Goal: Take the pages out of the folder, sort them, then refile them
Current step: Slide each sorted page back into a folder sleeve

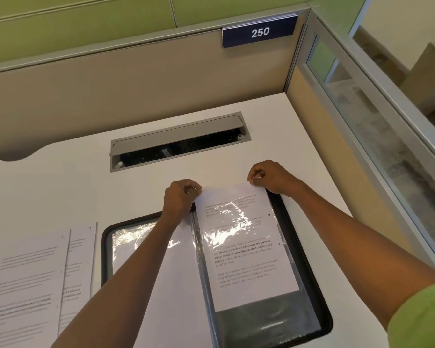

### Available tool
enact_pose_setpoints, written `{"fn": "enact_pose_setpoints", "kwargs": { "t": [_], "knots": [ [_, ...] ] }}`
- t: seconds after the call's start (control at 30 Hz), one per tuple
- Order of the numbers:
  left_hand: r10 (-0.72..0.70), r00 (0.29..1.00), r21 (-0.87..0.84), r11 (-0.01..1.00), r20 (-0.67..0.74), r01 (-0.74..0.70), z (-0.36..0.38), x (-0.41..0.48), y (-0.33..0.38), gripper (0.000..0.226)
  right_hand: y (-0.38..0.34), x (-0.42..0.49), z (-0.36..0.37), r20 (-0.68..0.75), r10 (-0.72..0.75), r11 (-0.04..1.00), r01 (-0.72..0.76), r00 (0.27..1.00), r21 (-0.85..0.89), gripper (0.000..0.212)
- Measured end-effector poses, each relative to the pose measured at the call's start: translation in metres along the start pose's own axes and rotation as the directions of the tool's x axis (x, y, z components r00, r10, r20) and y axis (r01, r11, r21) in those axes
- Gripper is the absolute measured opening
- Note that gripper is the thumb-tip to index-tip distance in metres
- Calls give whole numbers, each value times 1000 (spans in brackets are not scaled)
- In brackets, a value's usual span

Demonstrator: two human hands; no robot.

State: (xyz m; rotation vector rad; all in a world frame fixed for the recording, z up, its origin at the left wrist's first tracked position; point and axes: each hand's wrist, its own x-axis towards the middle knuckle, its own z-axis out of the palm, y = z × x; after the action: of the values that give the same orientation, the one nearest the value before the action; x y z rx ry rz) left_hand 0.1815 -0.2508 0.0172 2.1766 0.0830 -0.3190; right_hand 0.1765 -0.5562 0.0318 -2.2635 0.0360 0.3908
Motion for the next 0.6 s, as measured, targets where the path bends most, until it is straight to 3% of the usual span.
{"fn": "enact_pose_setpoints", "kwargs": {
  "t": [0.17,0.33,0.43,0.6],
  "knots": [
    [55,996,146,987,73,-65,4,-10,-18,4,6,-8,1,149,-34,996,46,988,-76,6],
    [167,972,287,935,164,-209,6,-21,-22,25,-3,-15,0,281,-23,987,66,959,-144,37],
    [186,960,375,891,208,-254,8,-22,-22,31,-4,-16,1,305,-10,973,80,952,-218,40],
    [190,951,301,917,246,-261,3,-17,-21,22,-5,-18,1,323,22,944,87,946,-319,42]
  ]
}}
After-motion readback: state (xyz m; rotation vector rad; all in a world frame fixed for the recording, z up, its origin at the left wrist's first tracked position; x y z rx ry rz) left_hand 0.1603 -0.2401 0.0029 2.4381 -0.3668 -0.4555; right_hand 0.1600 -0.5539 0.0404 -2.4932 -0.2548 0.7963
